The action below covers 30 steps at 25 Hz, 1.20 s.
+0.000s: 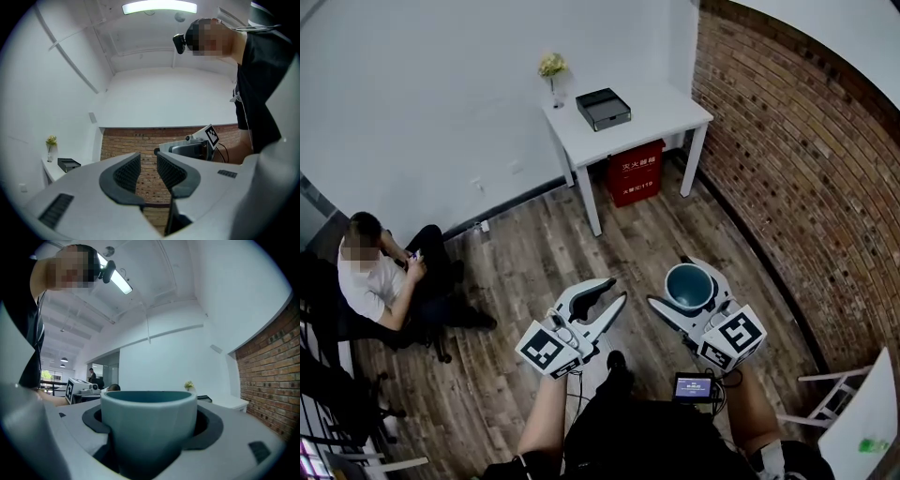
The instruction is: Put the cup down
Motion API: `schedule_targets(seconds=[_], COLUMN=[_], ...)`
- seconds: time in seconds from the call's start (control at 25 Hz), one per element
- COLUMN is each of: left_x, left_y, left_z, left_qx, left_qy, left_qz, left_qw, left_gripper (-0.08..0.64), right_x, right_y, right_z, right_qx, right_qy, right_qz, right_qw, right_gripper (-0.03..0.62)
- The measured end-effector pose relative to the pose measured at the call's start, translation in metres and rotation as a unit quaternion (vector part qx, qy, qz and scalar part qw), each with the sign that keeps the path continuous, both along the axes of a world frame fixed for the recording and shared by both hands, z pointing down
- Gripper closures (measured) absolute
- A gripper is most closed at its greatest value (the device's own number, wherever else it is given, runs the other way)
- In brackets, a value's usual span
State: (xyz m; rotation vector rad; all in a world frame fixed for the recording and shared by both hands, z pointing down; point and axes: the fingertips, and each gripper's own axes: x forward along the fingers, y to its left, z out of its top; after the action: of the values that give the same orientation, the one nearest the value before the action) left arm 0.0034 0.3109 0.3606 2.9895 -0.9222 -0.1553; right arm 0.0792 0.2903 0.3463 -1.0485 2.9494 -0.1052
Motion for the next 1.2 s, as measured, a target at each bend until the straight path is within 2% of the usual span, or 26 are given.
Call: schedule_targets(seconds=[0.48,0.76,1.2], left_x=[-0.064,-0.075,-0.072], left_y=[-0.11,-0.152,-0.238], left_z=[-0.002,0.004,0.012], left_qx=[-0.001,-0.003,-0.002], left_qy=[0.011,0.011,0.011], left_qz=[0.003,0.009,0.001], left_qw=[0.9999,0.9999,0.9999], left_gripper=[0.46,0.46,0.46], right_x=[-0.062,-0.075,-0.075], right_y=[-0.109,-0.152,-0.24], right_z=[-0.005,0.002,0.008], right_qx=[-0.002,-0.004,0.001], right_qy=[0.008,0.01,0.005], right_qz=[0.01,0.013,0.003], right_qw=[1.0,1.0,1.0], right_gripper=[0.176,0.176,0.176])
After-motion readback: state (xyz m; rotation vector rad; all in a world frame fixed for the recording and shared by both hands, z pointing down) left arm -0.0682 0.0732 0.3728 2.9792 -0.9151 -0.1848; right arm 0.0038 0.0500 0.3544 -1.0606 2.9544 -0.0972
